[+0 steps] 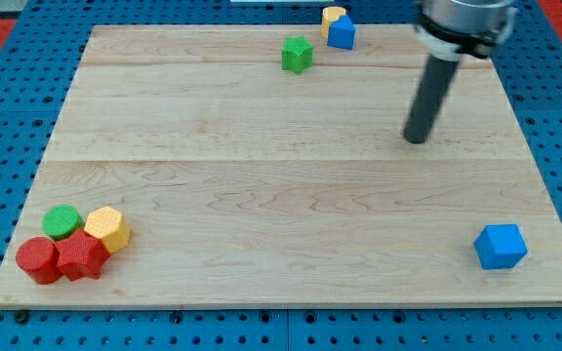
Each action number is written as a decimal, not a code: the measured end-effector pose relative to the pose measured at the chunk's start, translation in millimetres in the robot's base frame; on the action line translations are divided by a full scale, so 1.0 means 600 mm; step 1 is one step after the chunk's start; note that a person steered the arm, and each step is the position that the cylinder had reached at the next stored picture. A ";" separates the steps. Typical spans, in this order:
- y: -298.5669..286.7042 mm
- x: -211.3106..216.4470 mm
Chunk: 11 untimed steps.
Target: Push green star a bit down and right
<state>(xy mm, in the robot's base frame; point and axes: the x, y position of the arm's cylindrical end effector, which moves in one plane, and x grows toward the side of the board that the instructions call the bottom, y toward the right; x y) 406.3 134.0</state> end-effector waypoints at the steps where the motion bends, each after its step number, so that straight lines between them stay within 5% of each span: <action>1: -0.156 0.000; 3: -0.368 -0.181; 5: -0.288 -0.332; 9: -0.200 -0.223; 11: -0.119 -0.245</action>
